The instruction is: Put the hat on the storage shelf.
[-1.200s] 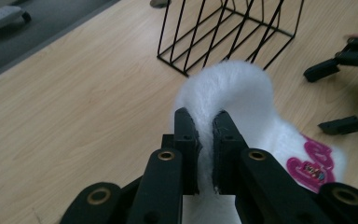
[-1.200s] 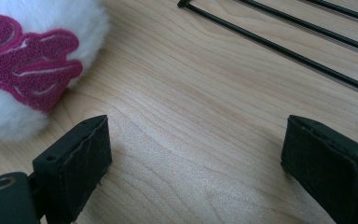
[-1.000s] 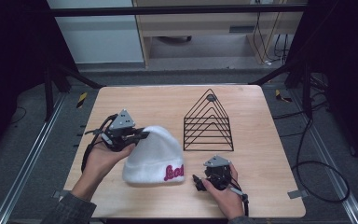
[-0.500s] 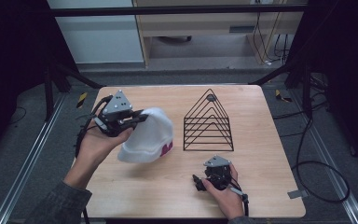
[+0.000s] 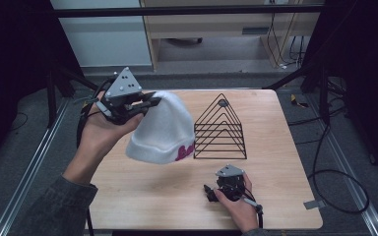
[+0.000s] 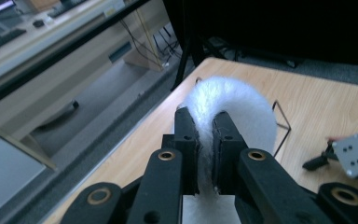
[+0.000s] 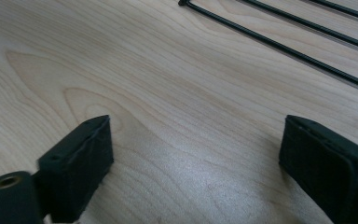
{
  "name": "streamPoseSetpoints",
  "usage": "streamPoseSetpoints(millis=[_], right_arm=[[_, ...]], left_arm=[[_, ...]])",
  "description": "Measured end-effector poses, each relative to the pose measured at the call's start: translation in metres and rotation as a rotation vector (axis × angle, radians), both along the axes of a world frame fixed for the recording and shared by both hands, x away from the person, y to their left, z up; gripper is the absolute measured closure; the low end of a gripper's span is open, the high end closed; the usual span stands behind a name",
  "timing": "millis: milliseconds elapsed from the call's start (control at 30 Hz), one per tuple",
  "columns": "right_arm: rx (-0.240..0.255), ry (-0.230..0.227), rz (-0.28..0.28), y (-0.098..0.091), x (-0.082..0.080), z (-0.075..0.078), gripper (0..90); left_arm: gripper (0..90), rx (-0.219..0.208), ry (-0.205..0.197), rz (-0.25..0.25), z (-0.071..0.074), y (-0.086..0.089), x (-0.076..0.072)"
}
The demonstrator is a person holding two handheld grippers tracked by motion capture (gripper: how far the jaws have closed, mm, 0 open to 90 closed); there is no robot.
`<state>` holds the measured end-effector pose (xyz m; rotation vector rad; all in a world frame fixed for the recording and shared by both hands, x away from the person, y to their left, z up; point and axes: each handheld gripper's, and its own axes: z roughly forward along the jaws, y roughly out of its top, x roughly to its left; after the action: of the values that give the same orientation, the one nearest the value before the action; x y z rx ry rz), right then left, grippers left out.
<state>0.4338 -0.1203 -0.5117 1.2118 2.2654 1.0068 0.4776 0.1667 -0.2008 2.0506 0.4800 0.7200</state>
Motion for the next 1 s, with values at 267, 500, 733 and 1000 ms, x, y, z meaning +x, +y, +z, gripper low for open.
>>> streamPoseSetpoints(millis=[267, 500, 733, 1000], right_arm=[[0.029, -0.107, -0.021, -0.013, -0.017, 0.026, 17.6], [0.051, -0.24, -0.055, -0.033, -0.025, 0.084, 21.8], [0.032, -0.298, -0.013, -0.041, -0.021, 0.137, 32.9], [0.036, -0.338, 0.005, -0.049, -0.018, 0.164, 36.6]], left_arm=[[82.5, -0.013, -0.037, -0.024, 0.021, -0.01, -0.001], [82.5, -0.025, -0.043, -0.033, 0.033, -0.013, 0.004], [82.5, -0.039, -0.054, -0.053, 0.043, -0.026, 0.008], [82.4, -0.064, -0.068, -0.066, 0.054, -0.04, 0.008]])
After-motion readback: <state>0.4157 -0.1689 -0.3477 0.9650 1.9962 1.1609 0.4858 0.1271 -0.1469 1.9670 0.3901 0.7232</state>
